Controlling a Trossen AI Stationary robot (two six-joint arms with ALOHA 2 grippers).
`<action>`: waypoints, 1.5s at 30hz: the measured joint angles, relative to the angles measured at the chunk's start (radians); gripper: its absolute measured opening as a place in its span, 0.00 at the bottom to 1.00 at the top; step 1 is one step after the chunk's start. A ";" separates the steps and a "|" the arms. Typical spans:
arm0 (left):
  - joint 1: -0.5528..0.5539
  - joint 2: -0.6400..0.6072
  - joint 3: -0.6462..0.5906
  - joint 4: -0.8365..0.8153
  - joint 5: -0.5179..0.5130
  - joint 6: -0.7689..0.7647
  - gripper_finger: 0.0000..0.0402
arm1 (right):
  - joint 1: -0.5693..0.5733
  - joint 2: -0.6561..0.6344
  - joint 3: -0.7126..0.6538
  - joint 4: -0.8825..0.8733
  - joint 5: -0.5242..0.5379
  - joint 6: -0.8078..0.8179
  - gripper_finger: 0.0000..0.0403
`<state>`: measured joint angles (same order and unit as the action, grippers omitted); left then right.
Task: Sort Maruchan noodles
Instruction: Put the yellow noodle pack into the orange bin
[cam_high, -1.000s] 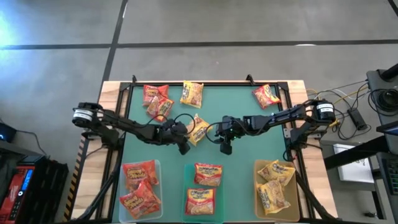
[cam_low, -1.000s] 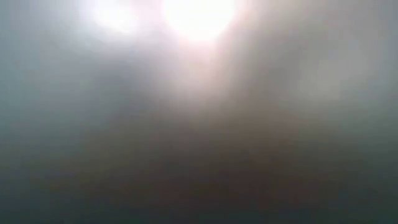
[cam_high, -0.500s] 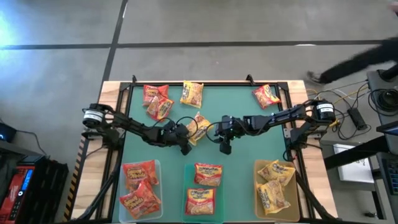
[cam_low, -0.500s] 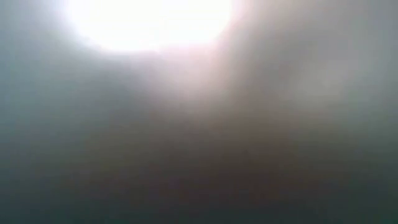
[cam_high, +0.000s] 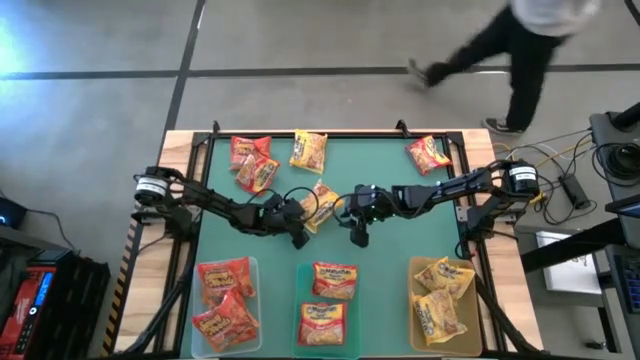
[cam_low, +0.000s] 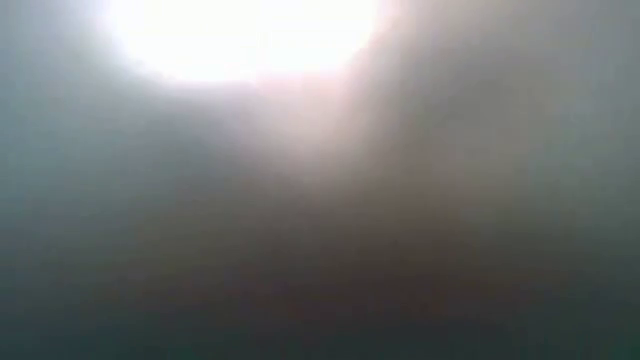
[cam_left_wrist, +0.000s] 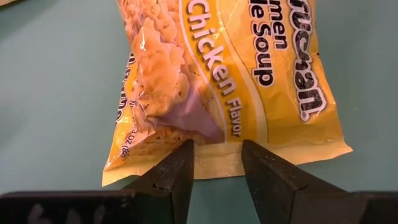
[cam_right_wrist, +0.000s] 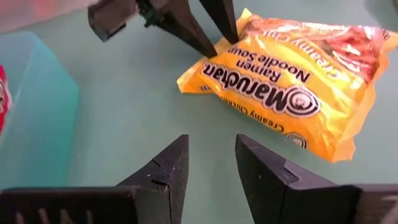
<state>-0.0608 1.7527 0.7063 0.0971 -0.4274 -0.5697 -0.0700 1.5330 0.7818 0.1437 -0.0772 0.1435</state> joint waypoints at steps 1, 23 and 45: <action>0.000 0.000 0.000 0.000 0.000 0.000 0.30 | 0.000 0.000 0.000 0.004 0.000 0.009 0.31; 0.000 0.001 -0.003 -0.003 0.015 -0.012 0.30 | -0.192 -0.027 0.050 -0.123 -0.037 0.168 0.31; -0.001 0.002 -0.008 0.003 0.024 0.002 0.30 | -0.394 0.046 0.050 -0.034 -0.350 0.485 0.60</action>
<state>-0.0616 1.7544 0.6979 0.1003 -0.4030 -0.5676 -0.4641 1.5786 0.8322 0.1099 -0.4269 0.6281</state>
